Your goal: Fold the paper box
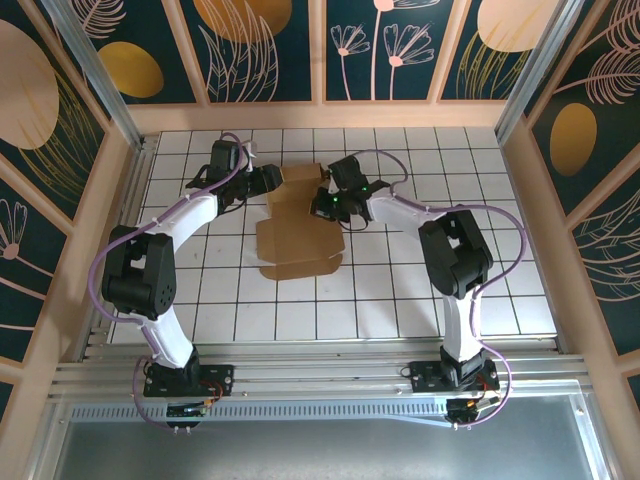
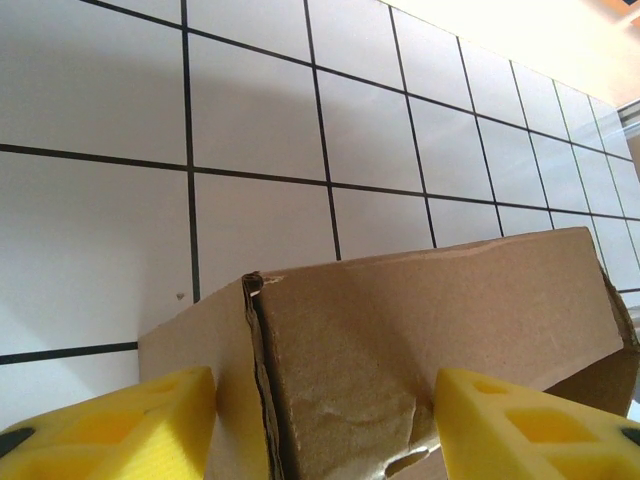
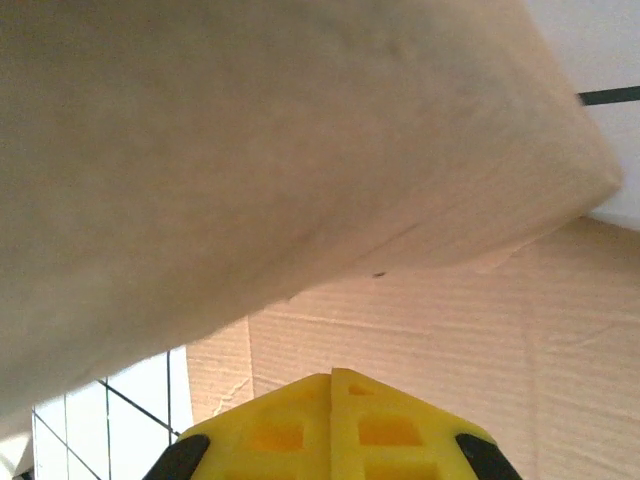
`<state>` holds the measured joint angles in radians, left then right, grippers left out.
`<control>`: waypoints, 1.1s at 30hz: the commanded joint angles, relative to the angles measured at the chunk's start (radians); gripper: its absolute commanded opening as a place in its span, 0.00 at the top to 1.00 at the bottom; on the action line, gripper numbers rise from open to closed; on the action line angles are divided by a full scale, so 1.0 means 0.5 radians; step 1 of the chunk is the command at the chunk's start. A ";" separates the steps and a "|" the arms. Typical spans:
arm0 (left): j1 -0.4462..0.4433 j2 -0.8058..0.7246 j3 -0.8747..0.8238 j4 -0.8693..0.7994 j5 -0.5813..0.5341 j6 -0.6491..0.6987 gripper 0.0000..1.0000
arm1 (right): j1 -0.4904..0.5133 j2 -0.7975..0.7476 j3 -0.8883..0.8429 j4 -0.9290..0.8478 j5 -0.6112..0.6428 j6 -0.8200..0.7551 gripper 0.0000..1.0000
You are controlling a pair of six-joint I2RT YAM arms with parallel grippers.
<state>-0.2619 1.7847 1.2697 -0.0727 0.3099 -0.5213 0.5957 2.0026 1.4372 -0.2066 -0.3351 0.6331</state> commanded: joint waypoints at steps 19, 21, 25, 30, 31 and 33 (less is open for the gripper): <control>-0.016 -0.007 0.044 -0.038 0.035 0.015 0.41 | -0.087 -1.066 -0.846 0.681 0.247 -0.968 0.35; -0.015 -0.005 0.042 -0.036 0.036 0.012 0.41 | -0.199 -1.110 -1.027 0.995 0.503 -1.171 0.32; -0.016 0.001 0.035 -0.017 0.061 0.003 0.41 | -0.307 -0.916 -1.070 1.336 0.566 -1.619 0.30; -0.016 -0.004 0.026 -0.024 0.065 0.009 0.41 | -0.310 -0.610 -0.817 1.205 0.318 -2.089 0.27; -0.015 -0.006 0.025 -0.023 0.062 0.009 0.41 | -0.312 -0.560 -0.782 1.203 0.251 -2.154 0.28; -0.016 -0.009 0.025 -0.023 0.067 0.006 0.41 | -0.314 -0.480 -0.724 1.194 0.105 -2.244 0.33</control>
<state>-0.2619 1.7847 1.2697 -0.0719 0.3183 -0.5209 0.4366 1.7321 1.0107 0.3378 -0.1825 -0.3252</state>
